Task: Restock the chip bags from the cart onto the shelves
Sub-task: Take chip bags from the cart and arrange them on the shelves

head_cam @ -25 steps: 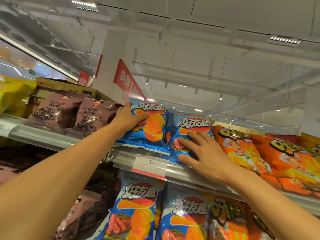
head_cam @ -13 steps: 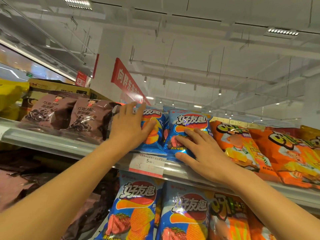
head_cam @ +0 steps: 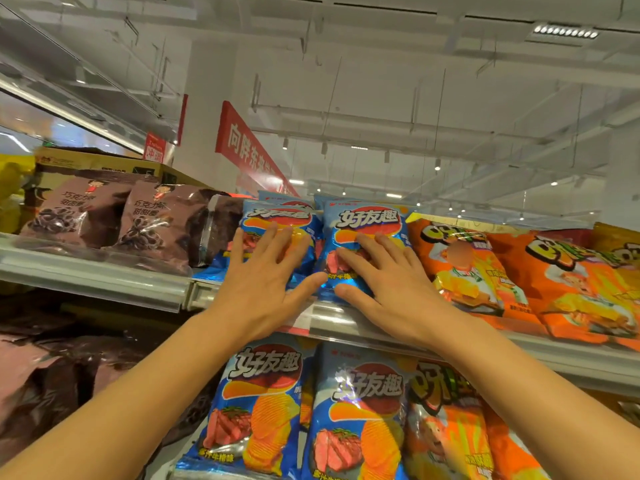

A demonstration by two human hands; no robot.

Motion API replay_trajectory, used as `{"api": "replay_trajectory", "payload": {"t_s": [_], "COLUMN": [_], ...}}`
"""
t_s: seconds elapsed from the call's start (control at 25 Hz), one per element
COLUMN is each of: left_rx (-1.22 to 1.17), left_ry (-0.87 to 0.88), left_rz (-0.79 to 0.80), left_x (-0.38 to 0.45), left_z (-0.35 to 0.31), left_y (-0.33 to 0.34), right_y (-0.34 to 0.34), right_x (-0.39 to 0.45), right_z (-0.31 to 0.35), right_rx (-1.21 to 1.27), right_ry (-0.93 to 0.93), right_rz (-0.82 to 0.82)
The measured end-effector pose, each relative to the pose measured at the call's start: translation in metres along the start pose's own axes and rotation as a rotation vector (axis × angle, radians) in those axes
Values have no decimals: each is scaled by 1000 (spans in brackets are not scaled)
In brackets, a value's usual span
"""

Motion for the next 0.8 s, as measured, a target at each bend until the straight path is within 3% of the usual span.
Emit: {"api": "replay_trajectory", "payload": {"t_s": [0.2, 0.4, 0.56, 0.8], "left_rx": [-232, -410, -541, -804], "left_ry": [241, 513, 669, 791], "left_rz": [-239, -354, -220, 112], "left_x": [-29, -51, -85, -168], "left_z": [-101, -256, -419, -665], "left_y": [-21, -12, 45, 156], "right_y": [-28, -43, -7, 92], "right_x": [-61, -200, -359, -614], "right_z": [-26, -129, -237, -356], "right_rx": [86, 176, 243, 436], "right_ry": [-35, 57, 299, 732], "right_rz": [-219, -404, -374, -200]}}
Point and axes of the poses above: each hand's wrist, its own x-axis towards the middle knuckle, its own y-axis out of the palm, z = x × y, the point moved 9 cm from there along x, towards the middle knuckle, and after that the axes turned 13 degrees about z, right-handed, at the moved point
